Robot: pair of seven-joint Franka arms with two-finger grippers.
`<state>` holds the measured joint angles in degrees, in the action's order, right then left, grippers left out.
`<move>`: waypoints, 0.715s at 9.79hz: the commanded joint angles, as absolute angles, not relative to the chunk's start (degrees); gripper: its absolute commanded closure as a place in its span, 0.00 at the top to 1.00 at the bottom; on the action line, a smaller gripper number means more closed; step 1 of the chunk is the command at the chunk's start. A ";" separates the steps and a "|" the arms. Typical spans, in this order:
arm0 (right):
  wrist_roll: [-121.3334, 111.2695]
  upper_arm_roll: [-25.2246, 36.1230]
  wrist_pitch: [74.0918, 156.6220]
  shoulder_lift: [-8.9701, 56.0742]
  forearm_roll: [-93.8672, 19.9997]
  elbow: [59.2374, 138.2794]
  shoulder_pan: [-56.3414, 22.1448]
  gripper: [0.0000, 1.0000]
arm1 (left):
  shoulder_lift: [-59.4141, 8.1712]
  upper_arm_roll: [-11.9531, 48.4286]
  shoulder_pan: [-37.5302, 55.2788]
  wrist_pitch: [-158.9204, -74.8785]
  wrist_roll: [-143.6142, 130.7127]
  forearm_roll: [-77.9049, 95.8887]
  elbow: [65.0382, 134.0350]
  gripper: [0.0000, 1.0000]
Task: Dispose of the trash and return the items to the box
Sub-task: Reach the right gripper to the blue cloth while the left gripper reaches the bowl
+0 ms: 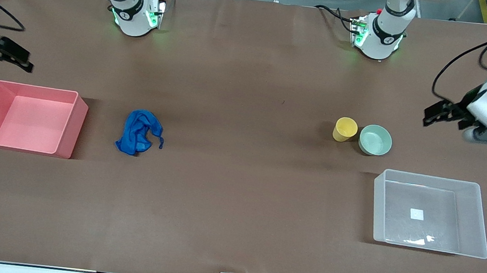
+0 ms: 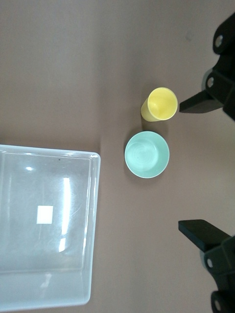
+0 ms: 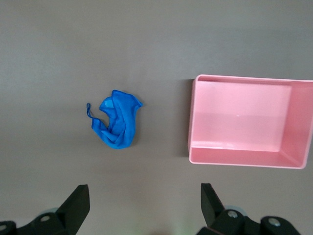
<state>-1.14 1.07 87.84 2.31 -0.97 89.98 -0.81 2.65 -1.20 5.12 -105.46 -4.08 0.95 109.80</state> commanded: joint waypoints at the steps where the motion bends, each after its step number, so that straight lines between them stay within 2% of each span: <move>1: -0.26 0.79 100.04 2.55 -0.70 103.56 -1.84 1.00 | 5.89 -1.58 4.39 -119.20 -1.51 0.26 126.95 0.99; 3: -0.09 -0.78 115.23 4.73 -0.88 114.21 -3.16 1.00 | 3.97 -1.85 3.96 -136.05 -1.32 0.18 138.55 0.99; 4: 0.09 -1.57 122.62 7.79 -0.88 118.35 -3.16 1.00 | 1.43 -1.85 3.87 -142.93 -1.32 0.18 141.91 0.99; 7: 5.41 -4.03 145.83 16.14 -0.97 127.86 -4.13 1.00 | -8.31 -3.16 3.16 -153.77 2.09 0.18 144.22 0.98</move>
